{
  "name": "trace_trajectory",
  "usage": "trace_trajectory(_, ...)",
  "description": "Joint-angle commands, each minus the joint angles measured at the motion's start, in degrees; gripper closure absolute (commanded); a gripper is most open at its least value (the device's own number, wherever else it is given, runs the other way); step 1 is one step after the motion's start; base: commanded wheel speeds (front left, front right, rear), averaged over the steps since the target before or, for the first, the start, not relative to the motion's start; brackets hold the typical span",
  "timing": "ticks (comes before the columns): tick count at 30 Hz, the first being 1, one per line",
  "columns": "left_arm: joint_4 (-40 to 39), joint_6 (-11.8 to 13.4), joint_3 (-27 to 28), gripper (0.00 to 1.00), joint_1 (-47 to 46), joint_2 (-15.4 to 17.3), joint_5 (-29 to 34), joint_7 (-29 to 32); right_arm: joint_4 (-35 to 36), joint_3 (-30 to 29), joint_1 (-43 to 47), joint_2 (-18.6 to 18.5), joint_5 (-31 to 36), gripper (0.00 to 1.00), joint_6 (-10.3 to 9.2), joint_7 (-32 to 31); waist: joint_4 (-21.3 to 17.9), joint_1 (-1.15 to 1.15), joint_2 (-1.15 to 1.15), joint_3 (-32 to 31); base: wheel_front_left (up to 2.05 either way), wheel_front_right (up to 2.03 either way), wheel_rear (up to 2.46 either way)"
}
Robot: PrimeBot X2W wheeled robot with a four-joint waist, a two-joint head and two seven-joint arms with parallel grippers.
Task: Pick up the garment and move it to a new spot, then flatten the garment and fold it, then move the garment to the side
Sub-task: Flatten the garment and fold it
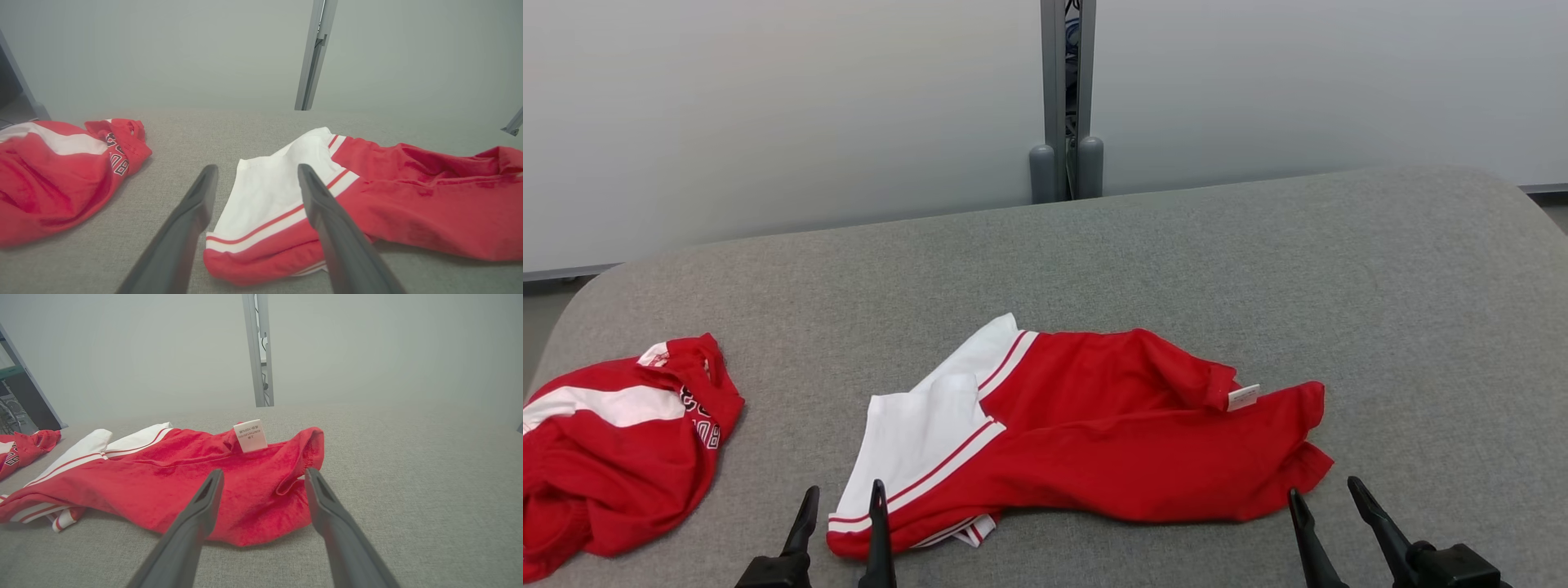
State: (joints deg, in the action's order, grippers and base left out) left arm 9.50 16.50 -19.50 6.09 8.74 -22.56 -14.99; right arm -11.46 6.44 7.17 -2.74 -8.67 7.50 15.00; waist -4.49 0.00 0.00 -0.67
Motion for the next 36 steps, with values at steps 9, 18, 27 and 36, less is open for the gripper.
trace_trajectory(9,5.8,-5.2,3.2,0.0,-9.6,0.8,-2.7,3.2,0.7,0.6,-1.8,-0.3,0.8,0.0,-0.01,0.3,-0.5,0.0,0.0,3.2,0.0,0.0,0.0)
trace_trajectory(18,11.4,-16.3,2.7,0.0,-22.8,7.6,-10.2,22.8,1.3,0.7,-4.8,-0.3,0.7,0.0,-0.01,0.3,-2.1,0.0,0.0,8.5,0.0,0.0,0.0)
trace_trajectory(27,15.0,-17.9,1.1,0.0,-29.2,11.7,-10.1,32.7,1.5,1.5,-7.2,-0.3,-1.6,0.0,-0.01,0.3,-4.7,0.0,0.0,14.2,0.0,0.0,0.0)
trace_trajectory(36,19.3,-16.1,-0.7,0.0,-32.0,11.2,-7.5,32.3,1.3,1.7,-8.9,-0.3,-1.9,0.0,-0.01,0.3,-5.4,0.0,0.0,16.5,0.0,0.0,0.0)
